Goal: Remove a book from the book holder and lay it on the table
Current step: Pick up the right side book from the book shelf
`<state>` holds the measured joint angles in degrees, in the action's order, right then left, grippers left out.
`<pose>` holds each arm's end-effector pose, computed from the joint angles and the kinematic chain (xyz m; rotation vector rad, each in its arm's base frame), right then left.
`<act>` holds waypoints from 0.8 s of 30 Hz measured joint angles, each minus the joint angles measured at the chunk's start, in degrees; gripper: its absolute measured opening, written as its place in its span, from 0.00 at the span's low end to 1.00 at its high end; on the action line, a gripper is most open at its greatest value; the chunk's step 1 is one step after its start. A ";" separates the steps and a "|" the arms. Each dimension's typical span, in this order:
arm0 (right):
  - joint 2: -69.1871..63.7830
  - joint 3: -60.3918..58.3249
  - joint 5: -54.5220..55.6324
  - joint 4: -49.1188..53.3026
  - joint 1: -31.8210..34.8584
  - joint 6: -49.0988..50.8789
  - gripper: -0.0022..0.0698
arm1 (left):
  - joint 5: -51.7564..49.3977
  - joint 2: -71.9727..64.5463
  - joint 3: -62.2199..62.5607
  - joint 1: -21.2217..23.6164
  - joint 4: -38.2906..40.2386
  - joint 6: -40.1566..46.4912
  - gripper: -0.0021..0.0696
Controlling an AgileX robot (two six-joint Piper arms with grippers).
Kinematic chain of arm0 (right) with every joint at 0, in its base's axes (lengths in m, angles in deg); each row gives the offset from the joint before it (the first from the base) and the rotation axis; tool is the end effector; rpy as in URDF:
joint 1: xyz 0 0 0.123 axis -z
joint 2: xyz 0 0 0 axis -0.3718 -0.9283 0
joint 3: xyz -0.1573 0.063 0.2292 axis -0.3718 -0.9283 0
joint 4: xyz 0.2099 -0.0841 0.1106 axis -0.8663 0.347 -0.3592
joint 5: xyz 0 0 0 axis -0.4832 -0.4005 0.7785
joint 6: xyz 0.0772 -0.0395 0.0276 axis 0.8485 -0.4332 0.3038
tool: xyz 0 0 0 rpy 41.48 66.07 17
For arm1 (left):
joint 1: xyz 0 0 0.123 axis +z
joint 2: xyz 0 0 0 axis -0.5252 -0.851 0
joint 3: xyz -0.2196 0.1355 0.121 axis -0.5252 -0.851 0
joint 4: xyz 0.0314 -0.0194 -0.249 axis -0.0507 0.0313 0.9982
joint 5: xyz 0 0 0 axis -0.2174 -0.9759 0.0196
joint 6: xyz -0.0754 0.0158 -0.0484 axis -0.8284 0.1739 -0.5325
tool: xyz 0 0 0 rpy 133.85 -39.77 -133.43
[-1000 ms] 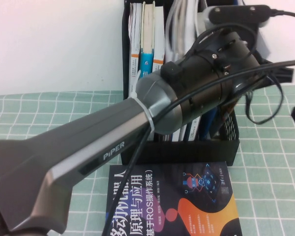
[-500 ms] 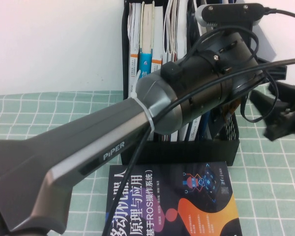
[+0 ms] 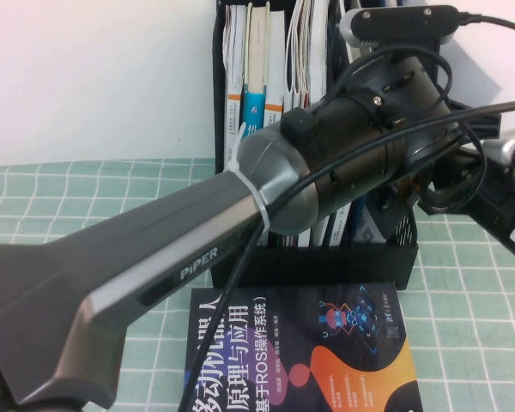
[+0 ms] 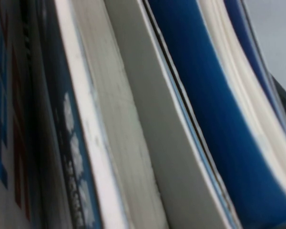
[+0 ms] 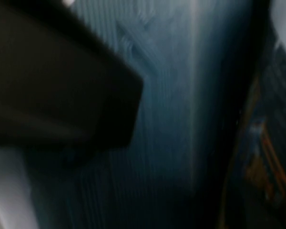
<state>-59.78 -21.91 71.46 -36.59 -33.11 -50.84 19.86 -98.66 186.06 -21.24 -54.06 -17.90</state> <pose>0.3291 0.0944 0.1822 -0.2500 1.5183 0.5590 0.3155 -0.3607 0.3373 0.1664 2.1563 -0.4521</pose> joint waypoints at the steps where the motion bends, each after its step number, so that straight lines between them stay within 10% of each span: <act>1: -0.20 0.48 0.00 -0.08 -0.10 0.11 0.10 | 0.00 0.00 0.00 0.00 0.00 0.02 0.03; 24: 17.95 0.93 -2.07 -4.00 -0.36 -4.61 0.05 | -16.49 17.82 0.00 -16.64 -16.22 19.05 0.03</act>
<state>-41.83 -20.98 69.39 -40.59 -33.47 -55.44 3.37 -80.85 186.06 -37.87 -70.27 1.15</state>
